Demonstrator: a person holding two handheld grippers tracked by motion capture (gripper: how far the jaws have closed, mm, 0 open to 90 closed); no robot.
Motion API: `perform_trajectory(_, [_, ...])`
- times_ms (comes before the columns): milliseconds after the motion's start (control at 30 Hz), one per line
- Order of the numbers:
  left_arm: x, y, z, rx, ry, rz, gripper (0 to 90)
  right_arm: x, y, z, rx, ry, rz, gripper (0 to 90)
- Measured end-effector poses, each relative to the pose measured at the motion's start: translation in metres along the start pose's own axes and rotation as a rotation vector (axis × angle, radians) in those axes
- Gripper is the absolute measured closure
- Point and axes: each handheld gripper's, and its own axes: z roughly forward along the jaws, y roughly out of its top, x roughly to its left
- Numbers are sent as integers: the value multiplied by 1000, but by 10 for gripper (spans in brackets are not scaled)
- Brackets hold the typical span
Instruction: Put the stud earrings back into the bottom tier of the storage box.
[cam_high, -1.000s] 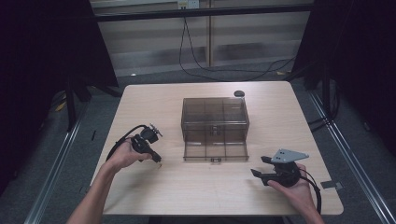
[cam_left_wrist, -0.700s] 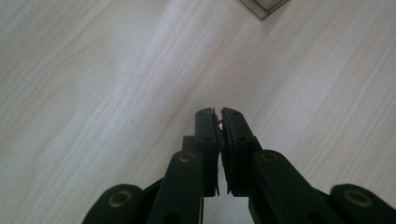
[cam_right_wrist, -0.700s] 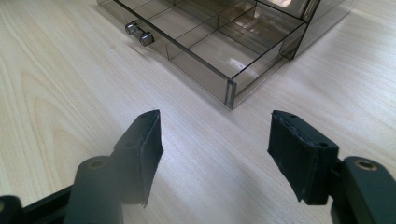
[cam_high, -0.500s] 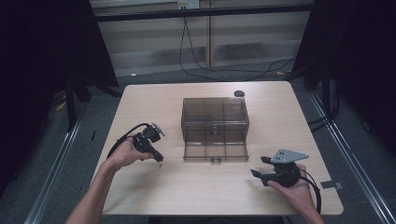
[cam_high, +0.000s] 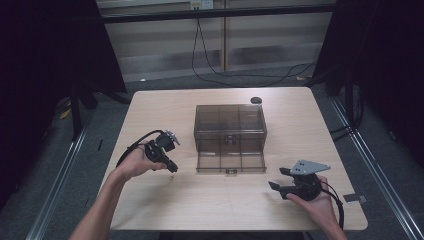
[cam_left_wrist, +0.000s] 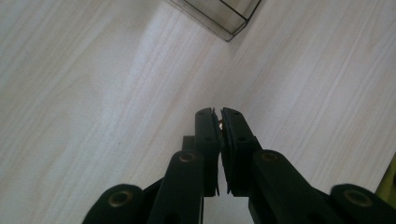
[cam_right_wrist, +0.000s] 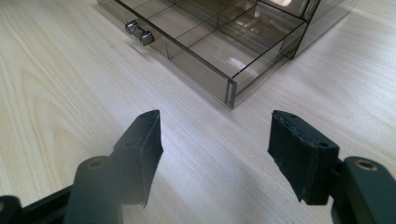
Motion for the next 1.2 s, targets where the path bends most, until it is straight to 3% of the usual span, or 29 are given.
perform_trajectory(600, [-9,21,-7,-9,5,30,859,0,0,0,1,0,1,326])
perform_trajectory(733, [-9,26,-9,2,3,56,860,0,0,0,2,0,0,317])
perform_trajectory(767, [-10,27,-9,-17,20,35,859,0,0,0,3,0,1,314])
perform_trajectory(833, [-9,29,-10,-10,4,35,859,0,0,0,1,0,1,307])
perform_trajectory(900, [-10,30,-8,-21,13,22,859,0,0,0,4,-3,2,301])
perform_trajectory(1200, [-12,42,-6,-7,1,50,859,0,0,1,7,-6,2,291])
